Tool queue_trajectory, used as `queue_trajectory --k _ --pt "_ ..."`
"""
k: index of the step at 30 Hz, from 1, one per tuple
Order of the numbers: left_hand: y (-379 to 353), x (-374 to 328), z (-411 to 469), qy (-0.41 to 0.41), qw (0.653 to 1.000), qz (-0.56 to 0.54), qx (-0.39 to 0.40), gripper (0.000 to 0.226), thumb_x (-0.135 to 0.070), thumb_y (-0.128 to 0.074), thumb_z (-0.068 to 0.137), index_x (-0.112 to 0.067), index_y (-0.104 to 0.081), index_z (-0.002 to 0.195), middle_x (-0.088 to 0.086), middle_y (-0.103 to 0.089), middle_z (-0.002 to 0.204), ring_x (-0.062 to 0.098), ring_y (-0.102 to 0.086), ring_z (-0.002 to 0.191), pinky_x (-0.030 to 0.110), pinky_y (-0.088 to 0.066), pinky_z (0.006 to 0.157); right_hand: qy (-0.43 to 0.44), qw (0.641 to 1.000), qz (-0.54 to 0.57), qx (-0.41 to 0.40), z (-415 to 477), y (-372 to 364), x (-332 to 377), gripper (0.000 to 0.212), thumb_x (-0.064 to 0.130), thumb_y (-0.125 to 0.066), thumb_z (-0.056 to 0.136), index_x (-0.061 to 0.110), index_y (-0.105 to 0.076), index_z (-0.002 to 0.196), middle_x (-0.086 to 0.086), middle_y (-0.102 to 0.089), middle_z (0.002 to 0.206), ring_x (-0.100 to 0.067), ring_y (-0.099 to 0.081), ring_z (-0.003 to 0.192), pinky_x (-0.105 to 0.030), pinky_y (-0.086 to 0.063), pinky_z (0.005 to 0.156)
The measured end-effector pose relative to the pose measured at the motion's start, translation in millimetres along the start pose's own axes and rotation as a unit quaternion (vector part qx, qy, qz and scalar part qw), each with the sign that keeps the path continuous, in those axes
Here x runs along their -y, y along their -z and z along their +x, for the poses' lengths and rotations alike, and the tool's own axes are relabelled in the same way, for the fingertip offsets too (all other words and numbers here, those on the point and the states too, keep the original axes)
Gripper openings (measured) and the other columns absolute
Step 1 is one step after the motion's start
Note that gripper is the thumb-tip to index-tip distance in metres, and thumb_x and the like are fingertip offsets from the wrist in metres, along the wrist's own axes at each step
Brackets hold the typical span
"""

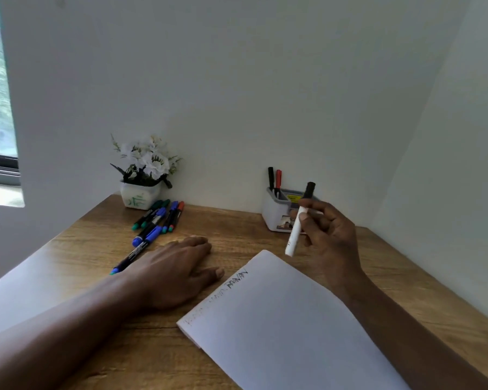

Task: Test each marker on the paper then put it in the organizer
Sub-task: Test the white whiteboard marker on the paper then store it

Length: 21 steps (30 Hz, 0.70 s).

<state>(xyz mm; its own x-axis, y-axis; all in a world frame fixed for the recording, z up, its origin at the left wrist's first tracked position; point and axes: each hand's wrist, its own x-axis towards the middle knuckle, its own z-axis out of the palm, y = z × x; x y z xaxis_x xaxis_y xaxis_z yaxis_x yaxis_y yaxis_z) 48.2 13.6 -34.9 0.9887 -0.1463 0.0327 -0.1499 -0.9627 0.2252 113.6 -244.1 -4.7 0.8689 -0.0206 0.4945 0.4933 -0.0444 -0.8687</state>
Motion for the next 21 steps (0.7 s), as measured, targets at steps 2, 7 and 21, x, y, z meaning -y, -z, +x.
queue_trajectory --k 2,7,21 --pt "1 0 -1 -0.001 1.0 -0.01 0.005 0.09 -0.08 -0.026 0.084 -0.032 -0.019 0.16 -0.013 -0.015 0.168 0.009 -0.018 0.153 0.034 -0.021 0.122 0.024 0.999 -0.016 -0.034 14 3 3 0.024 0.003 -0.064 0.096 0.017 -0.066 0.114 -0.005 -0.077 0.089 -0.005 -0.068 0.067 -0.018 -0.05 0.055" --pt "2 1 0 -0.001 1.0 -0.018 0.012 0.096 -0.084 -0.02 0.077 -0.035 -0.018 0.159 -0.016 -0.013 0.167 0.008 -0.021 0.152 0.034 -0.025 0.122 0.047 0.99 -0.089 -0.103 85 0 7 0.068 0.012 -0.071 0.09 0.049 -0.04 0.139 -0.009 -0.076 0.085 -0.019 -0.07 0.069 -0.032 -0.054 0.062" --pt "1 4 0 -0.003 1.0 -0.025 -0.011 0.081 -0.078 -0.031 0.09 -0.038 -0.02 0.159 -0.022 -0.013 0.166 0.005 -0.023 0.15 0.031 -0.026 0.121 0.114 0.933 -0.343 0.0 167 -37 -31 0.061 0.012 -0.066 0.09 0.032 -0.046 0.143 0.002 -0.07 0.087 -0.017 -0.068 0.076 -0.031 -0.057 0.075"
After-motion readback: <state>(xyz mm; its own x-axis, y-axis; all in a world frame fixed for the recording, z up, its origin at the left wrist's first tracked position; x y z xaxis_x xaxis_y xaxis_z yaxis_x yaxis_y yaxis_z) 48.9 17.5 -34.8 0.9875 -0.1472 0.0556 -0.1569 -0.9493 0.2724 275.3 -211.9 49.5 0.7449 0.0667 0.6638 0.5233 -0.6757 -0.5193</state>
